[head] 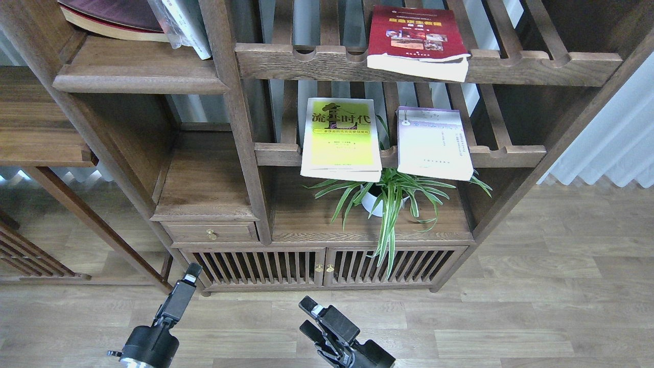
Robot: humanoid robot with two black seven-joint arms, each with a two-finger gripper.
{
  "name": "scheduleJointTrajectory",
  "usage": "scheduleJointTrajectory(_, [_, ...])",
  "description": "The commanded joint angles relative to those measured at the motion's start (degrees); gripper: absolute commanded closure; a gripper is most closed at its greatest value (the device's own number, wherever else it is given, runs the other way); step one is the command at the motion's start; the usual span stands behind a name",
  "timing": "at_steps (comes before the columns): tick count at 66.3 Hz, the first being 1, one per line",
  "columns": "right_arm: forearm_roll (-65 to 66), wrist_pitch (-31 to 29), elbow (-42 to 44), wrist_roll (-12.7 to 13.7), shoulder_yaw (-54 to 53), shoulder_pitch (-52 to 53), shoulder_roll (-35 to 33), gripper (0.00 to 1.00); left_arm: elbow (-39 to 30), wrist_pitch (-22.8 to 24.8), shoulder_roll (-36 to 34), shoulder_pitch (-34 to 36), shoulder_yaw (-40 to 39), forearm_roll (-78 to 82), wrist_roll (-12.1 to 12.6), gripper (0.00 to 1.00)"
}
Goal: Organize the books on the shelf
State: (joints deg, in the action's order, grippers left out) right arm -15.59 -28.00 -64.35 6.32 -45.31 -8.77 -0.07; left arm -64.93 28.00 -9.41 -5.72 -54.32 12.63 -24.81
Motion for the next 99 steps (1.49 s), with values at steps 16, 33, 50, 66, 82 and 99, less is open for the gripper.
scheduleJointTrajectory(16, [-0.1,0.0,0.0,-0.3,-1.6,-0.1,-0.5,0.01,1.4,0.0,1.1,0.5,-0.2,0.0,0.1,0.00])
scheduleJointTrajectory(33, [-0.1,0.0,0.1,-0.6,-1.5,0.1,-0.1,0.01,1.7,0.0,2.4,0.5,-0.6,0.0,0.1,0.00])
scheduleJointTrajectory(50, [-0.1,0.0,0.3,-0.6,-1.5,0.6,-0.1,0.01,2.4,0.0,4.0,1.2,-0.5,0.0,0.0,0.00])
scheduleJointTrajectory(66, [-0.1,0.0,0.5,-0.2,-0.7,0.6,-0.2,0.01,3.1,0.0,4.7,1.3,-0.8,0.0,0.0,0.00])
scheduleJointTrajectory(82, [-0.1,0.0,0.5,-0.7,-1.3,0.4,0.1,0.01,3.1,0.0,4.8,1.2,-1.8,-0.1,0.0,0.00])
scheduleJointTrajectory(99, [-0.2,0.0,2.5,-0.9,-1.9,0.9,0.1,0.01,2.4,0.0,7.8,1.6,-2.3,-0.1,0.1,0.00])
